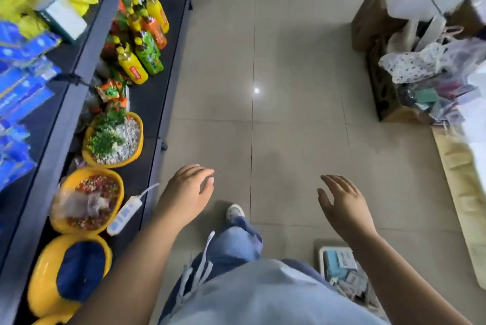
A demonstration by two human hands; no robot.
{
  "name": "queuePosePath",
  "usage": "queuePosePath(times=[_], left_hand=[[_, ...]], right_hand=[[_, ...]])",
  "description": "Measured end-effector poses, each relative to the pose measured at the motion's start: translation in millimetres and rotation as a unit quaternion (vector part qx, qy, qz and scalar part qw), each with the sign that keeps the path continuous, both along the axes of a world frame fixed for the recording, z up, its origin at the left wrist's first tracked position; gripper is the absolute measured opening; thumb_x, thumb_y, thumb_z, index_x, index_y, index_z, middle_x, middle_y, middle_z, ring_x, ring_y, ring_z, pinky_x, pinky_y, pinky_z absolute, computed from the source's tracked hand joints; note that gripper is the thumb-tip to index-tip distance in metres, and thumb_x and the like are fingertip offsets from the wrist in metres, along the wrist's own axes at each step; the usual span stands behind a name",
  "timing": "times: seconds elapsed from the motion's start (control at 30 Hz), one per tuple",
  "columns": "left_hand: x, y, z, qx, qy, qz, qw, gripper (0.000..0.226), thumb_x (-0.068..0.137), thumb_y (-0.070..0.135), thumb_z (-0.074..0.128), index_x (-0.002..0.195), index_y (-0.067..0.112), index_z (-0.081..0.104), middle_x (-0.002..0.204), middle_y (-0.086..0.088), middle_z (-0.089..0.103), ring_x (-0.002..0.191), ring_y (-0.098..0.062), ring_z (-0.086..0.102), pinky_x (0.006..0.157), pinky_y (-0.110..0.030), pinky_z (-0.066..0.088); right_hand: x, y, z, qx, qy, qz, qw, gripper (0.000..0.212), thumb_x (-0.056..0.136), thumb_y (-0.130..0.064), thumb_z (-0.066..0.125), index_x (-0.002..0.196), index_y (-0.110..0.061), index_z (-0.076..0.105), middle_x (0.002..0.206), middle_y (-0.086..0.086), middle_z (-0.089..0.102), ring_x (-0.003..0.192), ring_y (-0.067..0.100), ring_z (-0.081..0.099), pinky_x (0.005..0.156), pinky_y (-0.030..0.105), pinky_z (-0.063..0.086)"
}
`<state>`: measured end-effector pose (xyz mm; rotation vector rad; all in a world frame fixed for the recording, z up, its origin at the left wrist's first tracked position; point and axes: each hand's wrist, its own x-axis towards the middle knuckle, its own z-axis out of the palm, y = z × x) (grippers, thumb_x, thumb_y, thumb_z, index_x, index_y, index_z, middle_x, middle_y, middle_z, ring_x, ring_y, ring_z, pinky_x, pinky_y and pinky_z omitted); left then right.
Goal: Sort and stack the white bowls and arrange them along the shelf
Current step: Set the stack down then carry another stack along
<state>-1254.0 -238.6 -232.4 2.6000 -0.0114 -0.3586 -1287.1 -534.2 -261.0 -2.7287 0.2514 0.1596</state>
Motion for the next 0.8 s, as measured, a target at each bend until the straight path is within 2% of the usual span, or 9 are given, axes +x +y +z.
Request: queuePosePath(times=[0.07, 0.2, 0.27, 0.37, 0.5, 0.67, 0.8], left_hand=[[44, 2, 7, -0.003, -0.01, -0.023, 1.0, 0.051, 0.081, 0.035, 0.036, 0.094, 0.0, 0.071, 0.094, -0.016, 0.071, 0.097, -0.033, 0.065, 0.085, -0.034, 0.049], [121, 6, 15, 0.014, 0.009, -0.039, 0.999, 0.051, 0.083, 0.031, 0.036, 0.114, 0.001, 0.063, 0.118, -0.015, 0.063, 0.12, -0.028, 0.052, 0.101, -0.032, 0.035], [155, 8, 13, 0.01, 0.01, -0.027, 1.0, 0.044, 0.087, 0.028, 0.041, 0.113, 0.001, 0.064, 0.117, -0.015, 0.064, 0.117, -0.028, 0.054, 0.099, -0.033, 0.037], [204, 6, 7, 0.006, 0.014, -0.008, 1.0, 0.047, 0.08, 0.027, 0.039, 0.105, 0.001, 0.068, 0.106, -0.014, 0.069, 0.104, -0.031, 0.061, 0.09, -0.035, 0.044], [277, -2, -3, 0.009, 0.012, 0.026, 1.0, 0.044, 0.08, 0.024, 0.041, 0.102, 0.0, 0.069, 0.103, -0.014, 0.07, 0.1, -0.032, 0.063, 0.087, -0.035, 0.046], [366, -14, -2, -0.001, 0.019, 0.091, 0.996, 0.036, 0.089, 0.023, 0.046, 0.109, 0.001, 0.066, 0.113, -0.015, 0.066, 0.108, -0.03, 0.059, 0.089, -0.032, 0.043], [433, -20, 1, -0.016, 0.036, 0.156, 0.987, 0.028, 0.094, 0.013, 0.049, 0.116, 0.004, 0.062, 0.122, -0.013, 0.062, 0.114, -0.028, 0.055, 0.09, -0.027, 0.039]], right_hand=[[41, 2, 8, 0.005, 0.002, -0.012, 1.0, 0.033, 0.082, -0.007, 0.065, 0.113, 0.002, 0.063, 0.117, 0.02, 0.064, 0.116, 0.039, 0.054, 0.102, 0.043, 0.037], [111, -1, 15, 0.014, 0.016, -0.026, 0.999, 0.035, 0.087, -0.01, 0.06, 0.12, 0.001, 0.058, 0.125, 0.018, 0.059, 0.124, 0.035, 0.048, 0.106, 0.04, 0.032], [145, -3, 18, 0.019, 0.016, -0.033, 0.999, 0.036, 0.087, -0.011, 0.06, 0.12, 0.001, 0.058, 0.125, 0.018, 0.059, 0.124, 0.035, 0.048, 0.105, 0.04, 0.032], [195, -5, 12, 0.021, 0.026, -0.02, 0.999, 0.037, 0.085, -0.012, 0.062, 0.12, 0.001, 0.059, 0.124, 0.018, 0.06, 0.123, 0.036, 0.049, 0.104, 0.041, 0.034], [283, -10, -1, 0.034, 0.037, 0.002, 0.999, 0.04, 0.086, -0.016, 0.062, 0.123, -0.002, 0.057, 0.128, 0.016, 0.057, 0.126, 0.033, 0.047, 0.107, 0.039, 0.03], [399, -22, 2, 0.029, 0.079, 0.056, 0.995, 0.04, 0.092, -0.022, 0.053, 0.13, -0.008, 0.052, 0.135, 0.009, 0.053, 0.13, 0.025, 0.042, 0.107, 0.03, 0.026], [489, -30, 12, 0.02, 0.135, 0.102, 0.985, 0.038, 0.094, -0.026, 0.047, 0.131, -0.017, 0.051, 0.134, 0.004, 0.054, 0.124, 0.023, 0.048, 0.096, 0.029, 0.037]])
